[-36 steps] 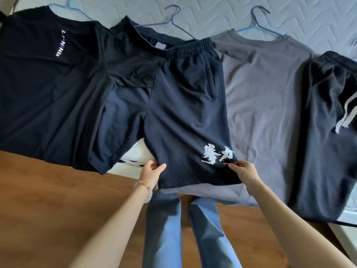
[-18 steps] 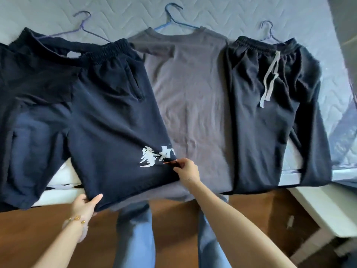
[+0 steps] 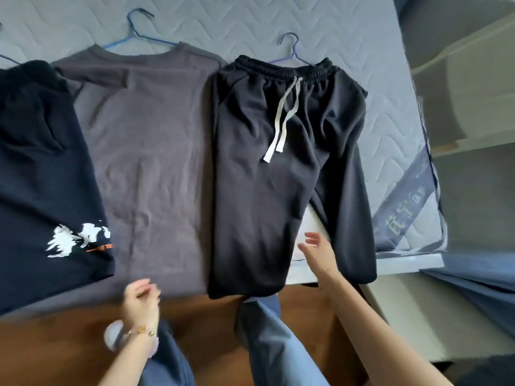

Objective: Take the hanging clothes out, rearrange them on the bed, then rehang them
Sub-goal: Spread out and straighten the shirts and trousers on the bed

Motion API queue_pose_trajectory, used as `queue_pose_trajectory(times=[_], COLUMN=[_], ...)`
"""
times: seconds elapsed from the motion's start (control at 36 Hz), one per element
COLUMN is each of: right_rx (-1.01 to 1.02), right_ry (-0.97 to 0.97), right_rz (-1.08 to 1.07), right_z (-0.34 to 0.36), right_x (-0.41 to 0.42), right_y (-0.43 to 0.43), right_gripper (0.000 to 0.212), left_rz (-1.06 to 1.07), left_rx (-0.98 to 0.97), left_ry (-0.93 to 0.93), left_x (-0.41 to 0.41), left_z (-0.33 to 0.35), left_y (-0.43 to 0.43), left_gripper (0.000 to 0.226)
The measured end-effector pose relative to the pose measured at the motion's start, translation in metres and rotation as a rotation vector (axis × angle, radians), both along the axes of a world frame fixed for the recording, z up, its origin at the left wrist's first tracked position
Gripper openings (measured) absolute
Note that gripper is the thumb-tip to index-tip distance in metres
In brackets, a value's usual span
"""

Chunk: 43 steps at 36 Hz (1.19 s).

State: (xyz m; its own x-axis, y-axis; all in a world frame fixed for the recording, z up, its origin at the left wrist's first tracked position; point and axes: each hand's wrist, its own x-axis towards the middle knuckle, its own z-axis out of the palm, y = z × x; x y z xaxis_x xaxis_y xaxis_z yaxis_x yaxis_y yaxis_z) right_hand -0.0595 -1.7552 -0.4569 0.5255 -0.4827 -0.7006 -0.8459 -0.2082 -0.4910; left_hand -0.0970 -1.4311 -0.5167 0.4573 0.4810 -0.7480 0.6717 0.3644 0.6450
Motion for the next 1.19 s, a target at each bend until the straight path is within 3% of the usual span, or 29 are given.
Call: queue_pose_trajectory(times=[0.03, 0.08, 0.14, 0.28, 0.36, 0.44, 0.53, 0.64, 0.72, 0.83, 0.92, 1.06, 1.19], right_rx=[0.018, 0.077, 0.109, 0.198, 0.368, 0.404, 0.488, 0.61, 0.66, 0.631, 0.632, 0.515, 0.465], right_ry=[0.047, 0.091, 0.11, 0.033, 0.029, 0.037, 0.021, 0.036, 0.019, -0.03, -0.082, -0.089, -0.041], right_rz=[-0.019, -0.026, 0.017, -0.026, 0.021, 0.075, -0.032, -0.126, -0.206, -0.331, -0.386, -0.271, -0.286], right_z=[-0.005, -0.017, -0.025, -0.037, -0.039, -0.042, -0.039, -0.033, -0.032, -0.028, -0.021, -0.024, -0.035], right_x=[0.001, 0.003, 0.003, 0.002, 0.004, 0.003, 0.003, -0.008, -0.019, -0.028, -0.028, -0.03, -0.039], right_y=[-0.013, -0.027, -0.029, -0.02, -0.003, 0.005, -0.004, -0.021, -0.026, -0.029, -0.035, -0.044, -0.046], right_gripper=[0.039, 0.044, 0.04, 0.023, 0.017, 0.014, 0.024, 0.031, 0.027, 0.027, 0.019, 0.026, 0.039], left_rz=[-0.206, -0.371, -0.519, -0.654, -0.658, -0.568, -0.485, -0.512, -0.502, -0.567, -0.525, -0.67, -0.707], left_rx=[0.088, 0.171, 0.245, 0.338, 0.167, -0.053, -0.142, -0.301, -0.348, -0.407, -0.457, -0.444, -0.471], left_ry=[0.063, 0.039, 0.065, 0.155, 0.199, 0.221, 0.171, 0.17, 0.206, 0.225, 0.155, 0.097, 0.204], left_x=[0.004, 0.026, 0.046, 0.091, 0.098, 0.098, 0.094, 0.087, 0.082, 0.081, 0.077, 0.065, 0.045], left_z=[0.006, 0.006, 0.011, 0.022, 0.014, 0.017, 0.021, 0.038, 0.047, 0.059, 0.061, 0.067, 0.059], left_y=[-0.016, -0.055, -0.082, -0.122, -0.117, -0.108, -0.1, -0.105, -0.111, -0.114, -0.103, -0.093, -0.081], left_gripper=[0.022, 0.016, 0.025, 0.048, 0.073, 0.104, 0.103, 0.054, 0.061, 0.031, 0.039, 0.029, 0.045])
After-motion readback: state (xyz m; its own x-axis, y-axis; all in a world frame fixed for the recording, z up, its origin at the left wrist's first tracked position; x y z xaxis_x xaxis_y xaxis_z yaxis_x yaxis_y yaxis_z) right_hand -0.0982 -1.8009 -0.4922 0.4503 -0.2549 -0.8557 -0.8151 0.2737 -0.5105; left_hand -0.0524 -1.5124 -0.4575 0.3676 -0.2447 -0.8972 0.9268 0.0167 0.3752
